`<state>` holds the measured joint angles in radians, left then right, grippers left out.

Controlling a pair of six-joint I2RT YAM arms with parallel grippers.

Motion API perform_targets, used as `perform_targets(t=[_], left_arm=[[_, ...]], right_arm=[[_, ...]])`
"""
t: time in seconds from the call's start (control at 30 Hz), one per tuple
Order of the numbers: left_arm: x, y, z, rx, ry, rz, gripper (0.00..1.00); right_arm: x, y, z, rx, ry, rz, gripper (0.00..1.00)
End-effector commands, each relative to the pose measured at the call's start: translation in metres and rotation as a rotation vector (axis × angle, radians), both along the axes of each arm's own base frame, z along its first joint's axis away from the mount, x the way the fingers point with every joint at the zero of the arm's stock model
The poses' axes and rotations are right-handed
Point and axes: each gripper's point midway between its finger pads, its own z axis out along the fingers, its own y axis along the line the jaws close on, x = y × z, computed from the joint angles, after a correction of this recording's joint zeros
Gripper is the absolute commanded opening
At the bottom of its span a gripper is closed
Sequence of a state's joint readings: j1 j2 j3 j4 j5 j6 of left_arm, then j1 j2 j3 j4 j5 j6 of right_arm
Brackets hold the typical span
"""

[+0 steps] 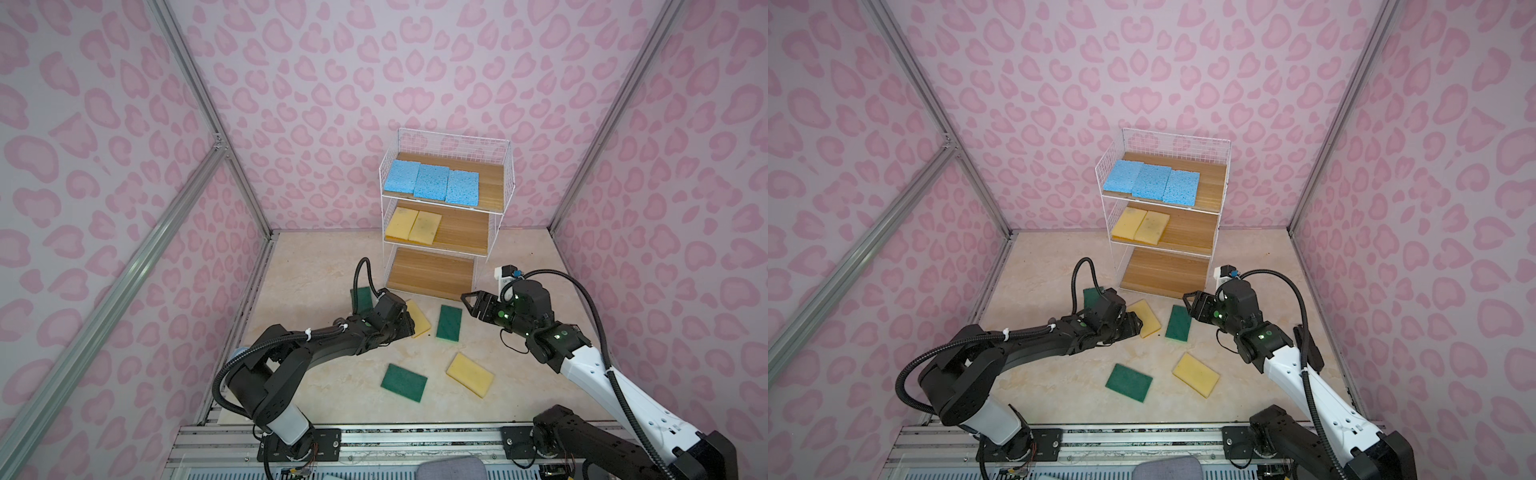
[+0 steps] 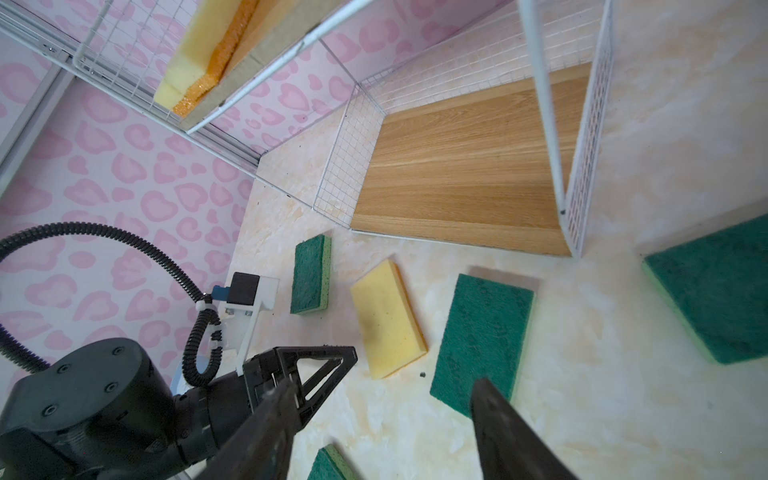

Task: Place and organize the cleaning sponges onto the shelf
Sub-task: 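Grasp a yellow sponge with the left gripper and lift it, then bring the yellow sponge to the right gripper while the right gripper closes on it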

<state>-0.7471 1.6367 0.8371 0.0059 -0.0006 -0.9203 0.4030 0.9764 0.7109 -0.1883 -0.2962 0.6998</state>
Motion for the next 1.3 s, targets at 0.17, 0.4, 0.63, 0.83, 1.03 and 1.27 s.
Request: perform_targets(t=[0.17,0.4,0.63,0.83,1.03,1.27], left_arm=[[0.015,-0.013,-0.009,-0.015,0.001,0.034,0.46],[0.017,-0.011,-0.017,0.006,0.008,0.046,0.14],[0.016,-0.009,-0.010,0.004,-0.008,0.039,0.04],[0.011,-0.005,0.023,-0.018,-0.063,0.005,0.04],[0.002,0.008,0.062,-0.068,-0.121,-0.015,0.04],[-0.015,0.039,0.092,-0.171,-0.158,-0.004,0.04]], right_arm=[[-0.010,-0.006,-0.016,0.036,0.044,0.029,0.67],[-0.011,-0.003,-0.025,0.038,0.067,0.043,0.66],[-0.012,0.001,-0.028,0.042,0.079,0.066,0.68],[-0.016,0.019,-0.030,0.027,0.087,0.141,0.74],[-0.021,0.057,-0.025,0.001,0.064,0.246,0.78],[-0.026,0.115,-0.009,0.052,0.014,0.415,0.71]])
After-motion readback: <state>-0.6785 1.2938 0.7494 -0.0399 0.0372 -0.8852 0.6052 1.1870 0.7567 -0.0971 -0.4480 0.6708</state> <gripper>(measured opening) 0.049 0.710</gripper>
